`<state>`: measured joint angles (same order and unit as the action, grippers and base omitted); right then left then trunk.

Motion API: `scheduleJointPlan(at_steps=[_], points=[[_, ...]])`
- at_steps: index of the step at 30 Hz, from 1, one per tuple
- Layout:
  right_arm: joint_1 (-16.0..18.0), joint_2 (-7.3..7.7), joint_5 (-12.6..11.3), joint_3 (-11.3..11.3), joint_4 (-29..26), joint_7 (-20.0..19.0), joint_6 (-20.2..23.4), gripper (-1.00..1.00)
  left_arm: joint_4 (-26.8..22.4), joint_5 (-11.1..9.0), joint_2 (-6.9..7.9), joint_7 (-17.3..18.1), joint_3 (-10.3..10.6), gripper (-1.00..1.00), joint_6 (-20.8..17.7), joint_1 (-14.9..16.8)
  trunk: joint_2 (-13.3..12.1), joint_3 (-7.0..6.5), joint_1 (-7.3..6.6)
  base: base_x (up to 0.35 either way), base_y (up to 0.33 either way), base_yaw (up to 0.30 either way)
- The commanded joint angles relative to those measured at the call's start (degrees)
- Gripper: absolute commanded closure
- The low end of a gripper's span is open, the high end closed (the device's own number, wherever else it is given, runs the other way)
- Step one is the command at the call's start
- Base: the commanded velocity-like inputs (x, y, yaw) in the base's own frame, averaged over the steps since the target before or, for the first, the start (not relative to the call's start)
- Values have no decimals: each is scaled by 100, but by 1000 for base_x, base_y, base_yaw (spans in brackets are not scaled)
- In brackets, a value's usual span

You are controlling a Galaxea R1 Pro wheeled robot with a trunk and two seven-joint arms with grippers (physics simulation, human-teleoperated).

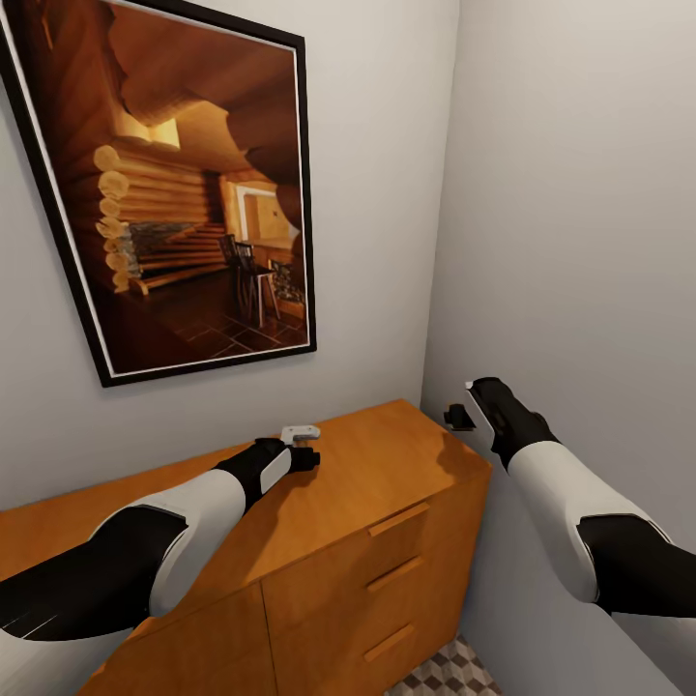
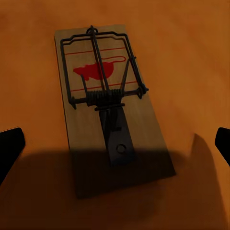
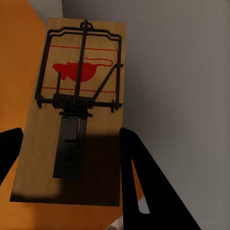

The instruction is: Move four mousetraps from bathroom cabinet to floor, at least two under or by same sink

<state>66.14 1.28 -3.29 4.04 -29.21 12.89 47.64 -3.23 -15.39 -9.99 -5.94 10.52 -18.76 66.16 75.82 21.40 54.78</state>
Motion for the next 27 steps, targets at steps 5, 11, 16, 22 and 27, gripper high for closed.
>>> scheduleJointPlan(at_steps=[5, 11, 16, 22, 27], points=[[4, 5, -49, 44, -6, 47, 26, 100, -11, -61, -1, -30, 46, -100, -32, 2, 4, 7, 0, 0, 0, 0], [4, 10, -49, 44, -6, 47, 26, 100, -11, -61, -1, -40, 46, -100, -33, 2, 4, 7, 0, 0, 0, 0], [4, 12, -49, 44, -6, 47, 26, 100, -11, -61, -1, -45, 46, -100, -45, 2, 4, 7, 0, 0, 0, 0], [4, 12, -49, 44, -6, 47, 25, 100, -11, -64, -1, -54, 46, -100, -69, 2, 4, 7, 0, 0, 0, 0], [4, 14, -46, 44, -6, 52, 22, 100, -11, -68, -1, -55, 46, -100, -78, 2, 4, 7, 0, 0, 0, 0]])
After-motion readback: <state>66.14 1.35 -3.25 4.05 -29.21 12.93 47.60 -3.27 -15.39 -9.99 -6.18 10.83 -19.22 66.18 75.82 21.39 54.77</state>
